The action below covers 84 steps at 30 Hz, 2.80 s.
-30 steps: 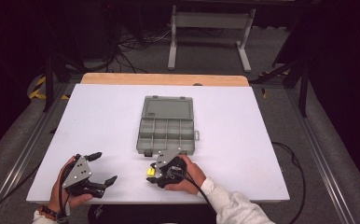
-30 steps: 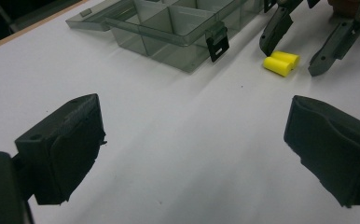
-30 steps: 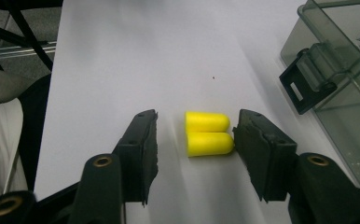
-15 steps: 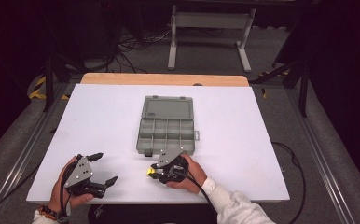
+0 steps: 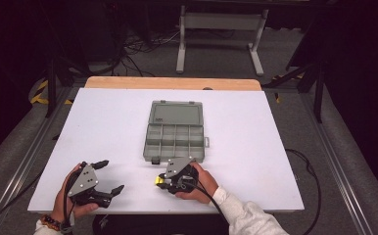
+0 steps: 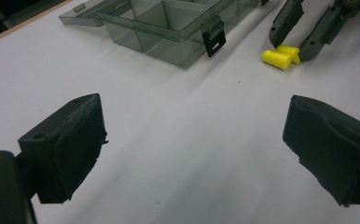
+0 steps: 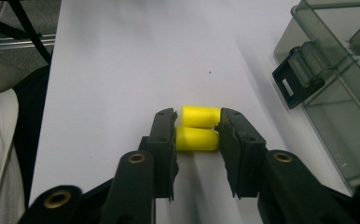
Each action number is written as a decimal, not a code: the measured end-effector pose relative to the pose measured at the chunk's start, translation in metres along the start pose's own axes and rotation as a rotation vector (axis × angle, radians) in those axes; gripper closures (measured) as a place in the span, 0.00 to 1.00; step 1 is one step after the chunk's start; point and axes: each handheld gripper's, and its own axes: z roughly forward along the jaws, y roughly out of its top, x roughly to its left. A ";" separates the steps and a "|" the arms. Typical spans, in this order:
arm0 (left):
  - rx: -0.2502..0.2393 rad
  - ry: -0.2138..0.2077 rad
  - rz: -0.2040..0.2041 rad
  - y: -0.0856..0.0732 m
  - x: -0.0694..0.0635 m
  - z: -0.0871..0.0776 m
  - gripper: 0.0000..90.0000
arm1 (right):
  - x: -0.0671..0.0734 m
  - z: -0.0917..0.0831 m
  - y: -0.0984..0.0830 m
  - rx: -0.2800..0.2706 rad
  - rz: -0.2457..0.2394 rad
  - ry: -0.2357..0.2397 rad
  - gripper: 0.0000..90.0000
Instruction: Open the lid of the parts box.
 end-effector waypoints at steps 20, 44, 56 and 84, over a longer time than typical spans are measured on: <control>-0.003 -0.005 -0.002 0.000 0.000 0.000 0.07 | 0.003 -0.005 0.003 -0.023 -0.017 -0.005 0.79; -0.018 -0.015 -0.001 0.003 0.003 0.003 0.07 | 0.008 -0.027 0.005 -0.091 -0.052 -0.055 0.82; -0.017 -0.021 -0.004 0.003 0.005 0.004 0.07 | 0.001 -0.045 0.005 -0.148 -0.027 -0.112 0.83; -0.023 -0.020 -0.003 0.003 0.005 0.002 0.08 | -0.023 -0.078 0.002 -0.233 0.024 -0.245 0.84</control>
